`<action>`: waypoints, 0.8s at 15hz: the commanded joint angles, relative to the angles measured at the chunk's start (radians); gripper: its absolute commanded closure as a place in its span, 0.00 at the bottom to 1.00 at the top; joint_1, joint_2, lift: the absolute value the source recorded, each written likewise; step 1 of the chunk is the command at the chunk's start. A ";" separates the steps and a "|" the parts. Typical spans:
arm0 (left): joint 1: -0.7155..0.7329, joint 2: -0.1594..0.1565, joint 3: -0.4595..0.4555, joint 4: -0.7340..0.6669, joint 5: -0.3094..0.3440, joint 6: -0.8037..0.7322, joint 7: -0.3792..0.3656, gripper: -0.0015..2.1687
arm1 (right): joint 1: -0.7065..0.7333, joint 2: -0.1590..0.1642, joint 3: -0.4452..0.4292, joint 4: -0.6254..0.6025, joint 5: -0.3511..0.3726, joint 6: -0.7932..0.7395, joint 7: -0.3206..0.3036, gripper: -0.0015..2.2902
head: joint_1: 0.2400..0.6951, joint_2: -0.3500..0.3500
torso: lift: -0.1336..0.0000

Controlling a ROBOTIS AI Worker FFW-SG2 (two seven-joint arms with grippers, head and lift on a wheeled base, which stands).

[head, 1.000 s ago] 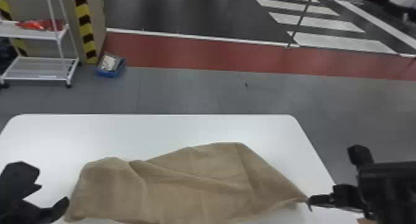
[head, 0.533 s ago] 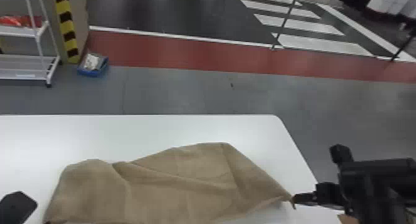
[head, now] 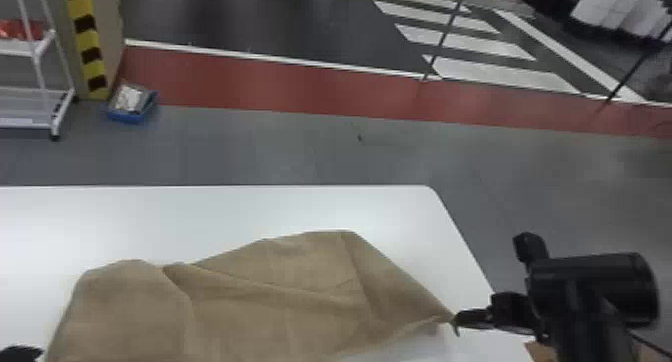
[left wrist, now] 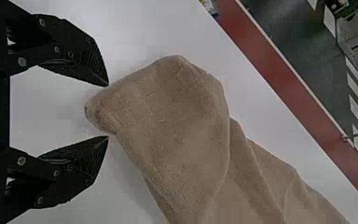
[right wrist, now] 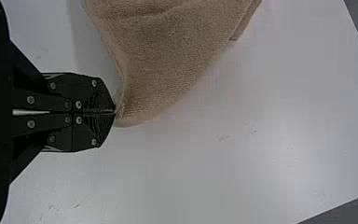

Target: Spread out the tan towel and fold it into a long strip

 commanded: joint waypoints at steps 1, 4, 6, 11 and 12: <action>-0.012 -0.011 -0.020 0.011 0.026 0.024 -0.004 0.26 | -0.004 0.001 0.001 0.001 -0.001 0.000 0.000 0.78 | 1.00 0.00 | 1.00; -0.063 -0.016 -0.043 0.052 0.052 0.143 0.010 0.26 | -0.003 0.001 -0.002 0.001 -0.001 0.003 0.000 0.78 | 1.00 0.00 | 1.00; -0.096 -0.017 -0.043 0.102 0.062 0.165 0.035 0.26 | -0.001 0.001 -0.006 0.002 -0.001 0.000 0.000 0.78 | 1.00 0.00 | 1.00; -0.144 -0.017 -0.003 0.141 0.176 0.245 0.050 0.26 | -0.003 0.001 -0.008 0.005 -0.001 0.000 0.000 0.78 | 1.00 0.00 | 1.00; -0.152 -0.017 0.009 0.141 0.211 0.260 0.053 0.26 | -0.003 0.001 -0.008 0.005 -0.001 0.000 0.000 0.78 | 1.00 0.00 | 1.00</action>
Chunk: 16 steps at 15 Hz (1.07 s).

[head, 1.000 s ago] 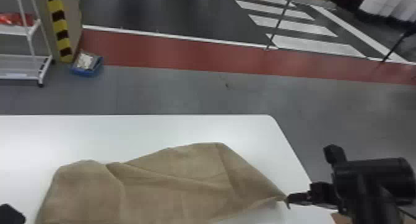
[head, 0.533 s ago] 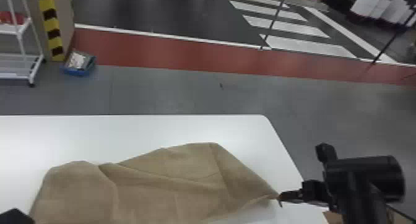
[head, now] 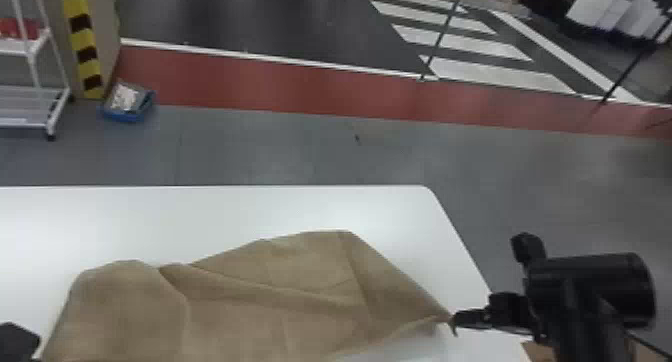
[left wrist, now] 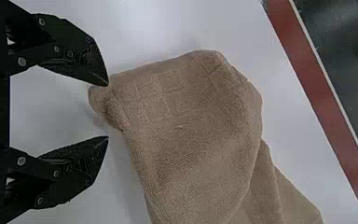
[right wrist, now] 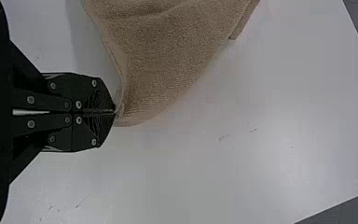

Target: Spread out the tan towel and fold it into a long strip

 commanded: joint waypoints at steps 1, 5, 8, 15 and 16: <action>-0.016 0.001 0.020 0.003 0.060 0.040 0.004 0.26 | -0.001 0.000 0.000 0.000 0.000 0.000 0.000 0.78 | 1.00 0.00 | 1.00; -0.031 -0.001 0.032 0.024 0.083 0.037 0.004 0.27 | -0.001 0.000 0.000 0.000 0.000 0.000 0.000 0.78 | 1.00 0.00 | 1.00; -0.047 -0.001 0.042 0.044 0.101 0.040 0.033 0.27 | -0.001 0.000 -0.001 0.000 0.001 0.000 0.000 0.78 | 1.00 0.01 | 1.00; -0.060 -0.001 0.063 0.044 0.132 0.111 0.045 0.25 | -0.001 0.000 0.000 0.003 0.004 0.000 0.000 0.78 | 1.00 0.06 | 1.00; -0.060 -0.001 0.061 0.046 0.132 0.111 0.042 0.25 | -0.003 0.000 -0.001 0.003 0.004 0.000 0.000 0.78 | 1.00 0.05 | 1.00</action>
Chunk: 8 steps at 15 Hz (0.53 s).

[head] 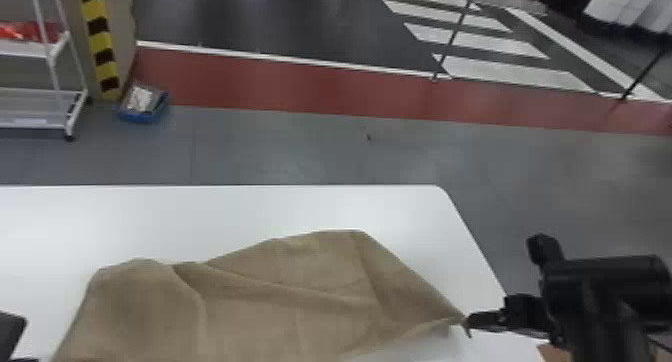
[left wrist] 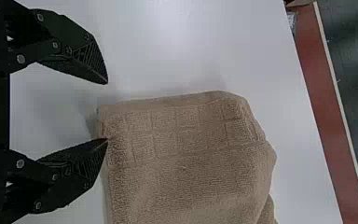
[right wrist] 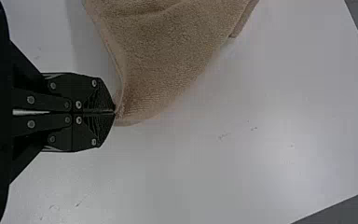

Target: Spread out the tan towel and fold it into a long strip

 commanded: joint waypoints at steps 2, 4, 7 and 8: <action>-0.002 0.000 -0.003 0.003 0.000 -0.001 -0.004 0.37 | -0.002 0.000 -0.001 0.000 0.005 0.000 0.000 0.78 | 1.00 0.05 | 1.00; -0.002 0.000 -0.001 -0.002 0.003 -0.001 -0.002 0.63 | -0.002 -0.002 -0.003 0.000 0.008 0.000 0.000 0.78 | 1.00 0.05 | 1.00; 0.012 0.000 0.003 -0.020 0.011 -0.007 0.007 0.88 | -0.005 -0.002 -0.013 0.000 0.008 0.003 0.002 0.78 | 1.00 0.04 | 1.00; 0.021 0.000 0.012 -0.035 0.020 -0.020 -0.001 0.88 | -0.005 -0.002 -0.018 -0.001 0.008 0.003 0.003 0.78 | 1.00 0.04 | 1.00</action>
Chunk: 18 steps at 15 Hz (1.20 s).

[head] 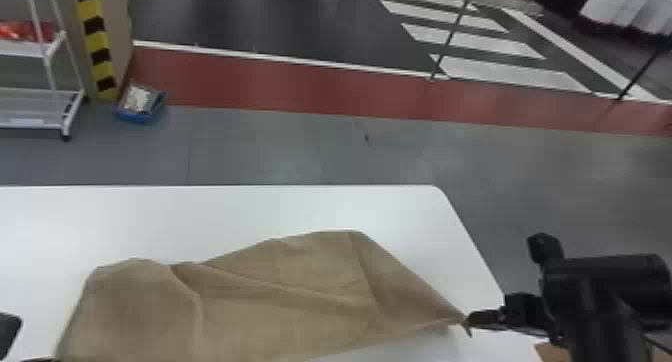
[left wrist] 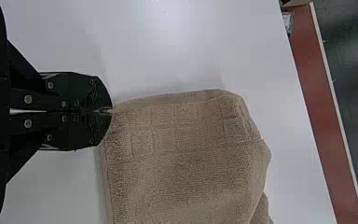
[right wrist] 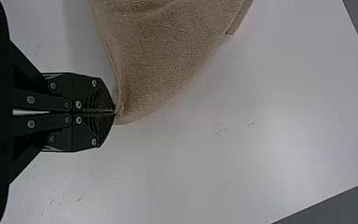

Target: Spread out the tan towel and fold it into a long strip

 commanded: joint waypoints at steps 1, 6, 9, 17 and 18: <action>0.021 0.000 0.021 -0.034 0.025 -0.018 -0.006 0.88 | 0.000 0.000 -0.010 -0.006 -0.003 -0.003 0.001 0.78 | 1.00 0.04 | 1.00; 0.045 0.000 0.174 -0.238 0.209 0.037 -0.134 0.88 | -0.057 -0.012 -0.108 -0.047 -0.052 -0.046 0.001 0.78 | 1.00 0.03 | 1.00; -0.002 0.000 0.193 -0.372 0.217 0.166 -0.141 0.88 | -0.140 -0.035 -0.141 -0.057 -0.086 -0.052 -0.005 0.78 | 1.00 0.06 | 1.00; -0.308 -0.003 0.021 -0.260 0.202 0.368 -0.078 0.88 | -0.206 -0.015 -0.055 -0.110 -0.189 -0.199 -0.119 0.78 | 1.00 0.08 | 1.00; -0.326 -0.004 0.013 -0.252 0.203 0.371 -0.071 0.88 | -0.210 -0.015 -0.053 -0.116 -0.186 -0.199 -0.120 0.78 | 1.00 0.09 | 1.00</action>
